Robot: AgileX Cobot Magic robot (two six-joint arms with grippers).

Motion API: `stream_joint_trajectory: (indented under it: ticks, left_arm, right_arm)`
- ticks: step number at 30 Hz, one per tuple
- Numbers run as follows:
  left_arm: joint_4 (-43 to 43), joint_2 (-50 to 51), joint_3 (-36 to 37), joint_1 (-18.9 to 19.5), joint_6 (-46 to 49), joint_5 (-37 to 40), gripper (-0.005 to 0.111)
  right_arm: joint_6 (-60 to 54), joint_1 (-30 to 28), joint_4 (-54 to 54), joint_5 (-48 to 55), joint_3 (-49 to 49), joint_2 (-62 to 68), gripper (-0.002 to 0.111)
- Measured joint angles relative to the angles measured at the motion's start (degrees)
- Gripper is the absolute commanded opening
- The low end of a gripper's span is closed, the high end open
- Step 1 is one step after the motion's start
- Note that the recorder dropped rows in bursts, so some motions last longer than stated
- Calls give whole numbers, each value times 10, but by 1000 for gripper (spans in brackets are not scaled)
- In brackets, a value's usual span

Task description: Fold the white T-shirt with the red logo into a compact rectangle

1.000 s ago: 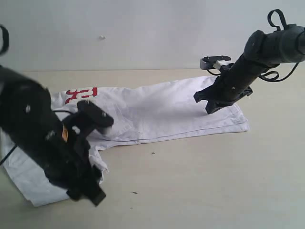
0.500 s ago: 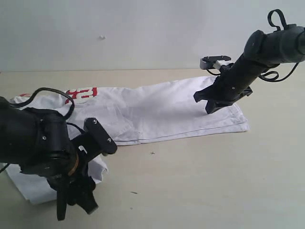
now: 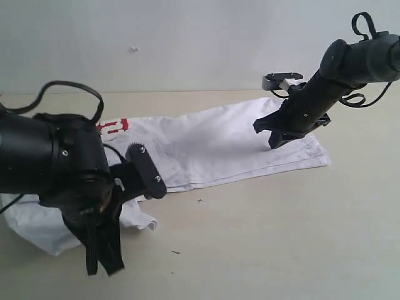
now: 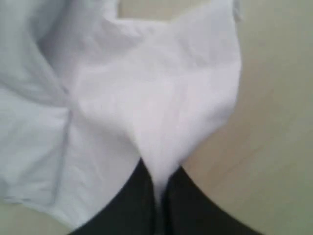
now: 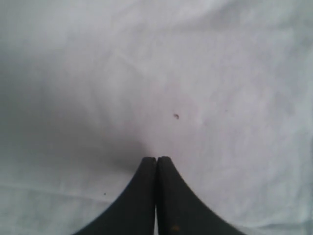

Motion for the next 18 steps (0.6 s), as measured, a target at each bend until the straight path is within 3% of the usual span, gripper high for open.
stream_joint_trajectory:
  ticks: [8,14,15,18]
  left_arm:
    - [249,-26,-21,0,23,22,0]
    - [417,-24,-22,34,22,-120,0]
    - [440,-19,-28,55,2,-159,1]
    - [454,-2,-44,100,-44,-179,17]
  right_arm:
    - [0,0,0,0,0,0,0]
    - [0,0,0,0,0,0,0]
    - [0,0,0,-2,0,0,0]
    - [0,0,0,-6,0,0,0]
